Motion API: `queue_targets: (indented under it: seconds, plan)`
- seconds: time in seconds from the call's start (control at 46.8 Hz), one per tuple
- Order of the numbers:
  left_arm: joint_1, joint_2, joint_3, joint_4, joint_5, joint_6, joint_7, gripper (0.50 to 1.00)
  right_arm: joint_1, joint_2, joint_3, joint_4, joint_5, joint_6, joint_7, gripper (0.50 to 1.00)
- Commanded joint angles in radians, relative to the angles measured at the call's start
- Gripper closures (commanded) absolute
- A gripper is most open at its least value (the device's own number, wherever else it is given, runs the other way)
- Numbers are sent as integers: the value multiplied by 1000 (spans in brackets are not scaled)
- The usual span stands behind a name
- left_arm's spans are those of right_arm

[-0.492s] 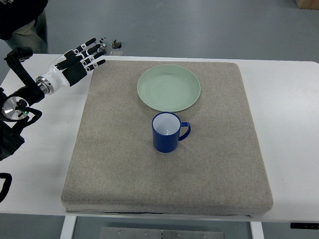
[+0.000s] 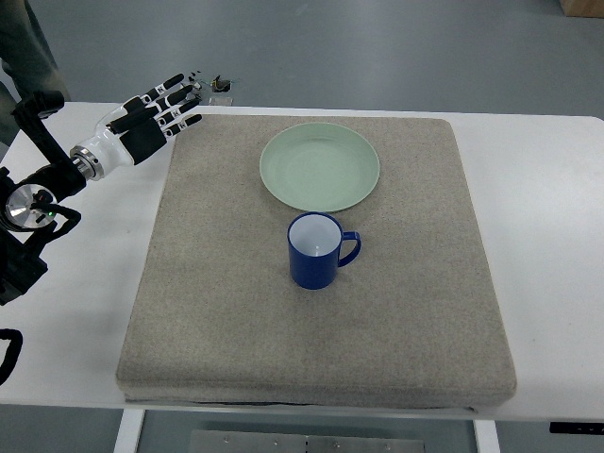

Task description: Place cup left of plate with left hand

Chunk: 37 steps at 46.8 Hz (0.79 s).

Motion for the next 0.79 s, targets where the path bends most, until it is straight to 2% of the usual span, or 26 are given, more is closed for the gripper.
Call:
queue_targets:
  seconds: [0.0,0.171,0.299,0.513,0.684,0.77]
  plan:
    - [3,0,5,-1,4,0,-14,501,0,0,0,1,0,0,0,566]
    - [3,12,5,-14,27,0,-32,501,0,0,0,1,0,0,0,566]
    - [6,44,6,-68,78,0,-101,501,0,0,0,1,0,0,0,566]
    - [29,95,5,-204,335,0,-161,501,0,0,0,1,0,0,0,566]
    - [72,144,5,-344,514,0,-265,504,0,0,0,1,0,0,0,566]
    - [109,160,8,-413,526,0,-293,504,0,0,0,0,0,0,0,566]
